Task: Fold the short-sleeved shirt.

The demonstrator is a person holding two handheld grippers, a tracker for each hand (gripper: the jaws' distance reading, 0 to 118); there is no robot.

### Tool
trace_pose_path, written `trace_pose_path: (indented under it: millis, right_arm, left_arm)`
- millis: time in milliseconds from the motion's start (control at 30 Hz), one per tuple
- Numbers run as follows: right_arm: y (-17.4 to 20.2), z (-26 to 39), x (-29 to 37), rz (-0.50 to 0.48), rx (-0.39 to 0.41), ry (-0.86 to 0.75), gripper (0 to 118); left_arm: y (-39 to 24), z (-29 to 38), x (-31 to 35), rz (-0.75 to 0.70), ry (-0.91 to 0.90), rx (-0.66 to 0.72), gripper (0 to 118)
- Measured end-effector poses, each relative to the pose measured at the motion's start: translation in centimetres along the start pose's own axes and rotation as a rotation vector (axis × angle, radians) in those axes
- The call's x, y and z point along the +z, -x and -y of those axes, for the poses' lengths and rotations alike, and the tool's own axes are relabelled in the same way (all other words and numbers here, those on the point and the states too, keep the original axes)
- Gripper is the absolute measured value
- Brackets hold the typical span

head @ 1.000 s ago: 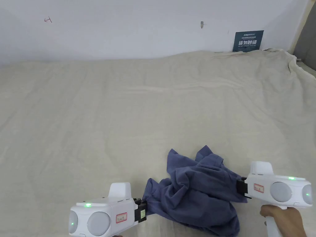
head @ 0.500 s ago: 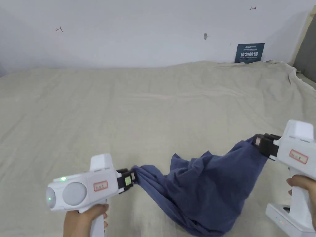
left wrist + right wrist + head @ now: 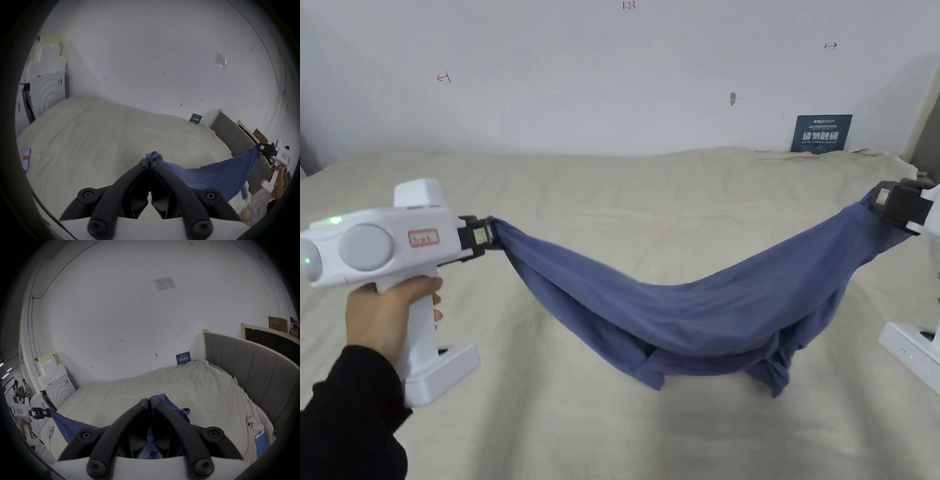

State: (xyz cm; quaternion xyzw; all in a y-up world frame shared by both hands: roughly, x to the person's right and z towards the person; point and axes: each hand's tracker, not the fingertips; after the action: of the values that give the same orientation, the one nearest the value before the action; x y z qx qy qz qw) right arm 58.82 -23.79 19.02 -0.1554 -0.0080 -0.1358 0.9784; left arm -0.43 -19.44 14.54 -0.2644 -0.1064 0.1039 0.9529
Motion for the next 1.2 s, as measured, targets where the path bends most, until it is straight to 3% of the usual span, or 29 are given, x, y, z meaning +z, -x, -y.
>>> trace_pose_path:
  millis: [333, 367, 600, 900, 1200]
  right_arm:
    - [1.5, -8.0, -4.6, 0.021, 0.037, -0.119, 0]
    - [5.3, -9.2, -2.5, 0.018, 0.039, -0.129, 0]
    - [9.3, -12.7, -2.8, 0.021, 0.079, -0.172, 0]
    - [7.9, -9.7, -6.8, 0.014, 0.05, -0.113, 0]
    - [6.4, -1.8, -9.9, 0.033, 0.027, 0.027, 0]
  left_arm:
    - [1.5, -10.7, -1.4, -0.09, -0.119, -0.019, 0]
    - [1.4, -11.9, -1.4, -0.09, -0.132, -0.018, 0]
    - [1.0, -17.0, -1.9, -0.11, -0.21, -0.043, 0]
    - [2.8, -15.1, -4.9, -0.158, -0.164, -0.071, 0]
    - [6.6, -7.6, -9.1, -0.207, -0.044, -0.08, 0]
